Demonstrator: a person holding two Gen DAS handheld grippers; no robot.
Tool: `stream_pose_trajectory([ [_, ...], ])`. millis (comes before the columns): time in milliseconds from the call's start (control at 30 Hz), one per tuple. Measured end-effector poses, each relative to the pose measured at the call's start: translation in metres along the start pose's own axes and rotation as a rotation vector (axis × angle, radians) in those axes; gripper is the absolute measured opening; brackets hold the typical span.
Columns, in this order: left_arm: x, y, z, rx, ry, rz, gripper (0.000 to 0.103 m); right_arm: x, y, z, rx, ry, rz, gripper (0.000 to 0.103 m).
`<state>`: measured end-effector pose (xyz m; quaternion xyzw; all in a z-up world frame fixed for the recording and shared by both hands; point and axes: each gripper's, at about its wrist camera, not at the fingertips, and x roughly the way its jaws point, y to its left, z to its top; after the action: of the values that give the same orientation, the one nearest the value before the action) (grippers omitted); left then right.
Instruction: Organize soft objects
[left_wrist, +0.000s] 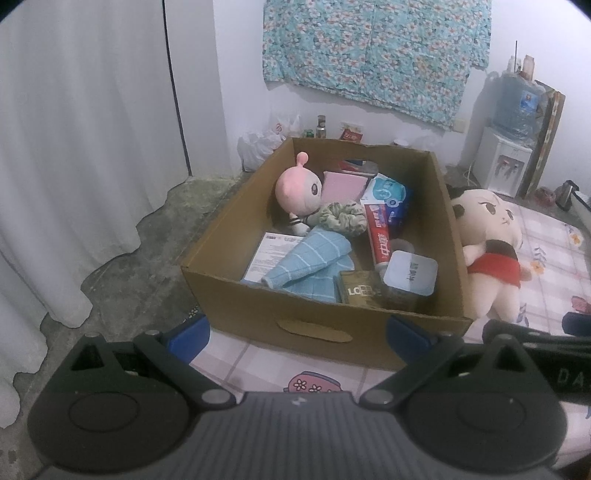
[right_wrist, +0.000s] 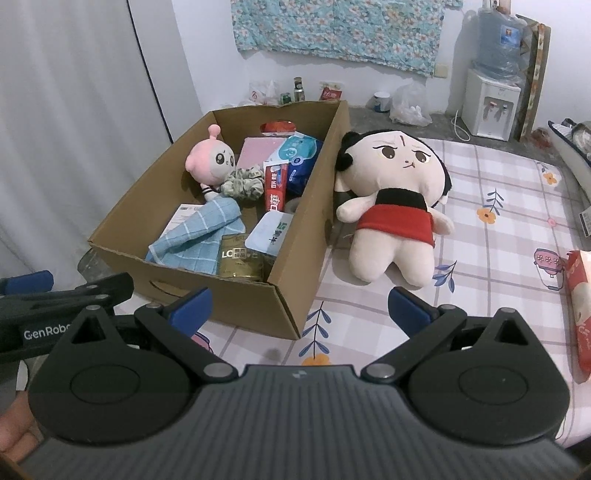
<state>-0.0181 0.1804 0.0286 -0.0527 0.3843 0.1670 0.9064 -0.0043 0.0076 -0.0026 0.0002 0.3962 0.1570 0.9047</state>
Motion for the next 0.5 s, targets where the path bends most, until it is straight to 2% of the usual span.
stream_pose_trajectory([
  [500, 0.0044, 0.0042, -0.001, 0.0, 0.01, 0.001, 0.102, 0.0019, -0.0002, 0.0019, -0.01, 0.0, -0.005, 0.102],
])
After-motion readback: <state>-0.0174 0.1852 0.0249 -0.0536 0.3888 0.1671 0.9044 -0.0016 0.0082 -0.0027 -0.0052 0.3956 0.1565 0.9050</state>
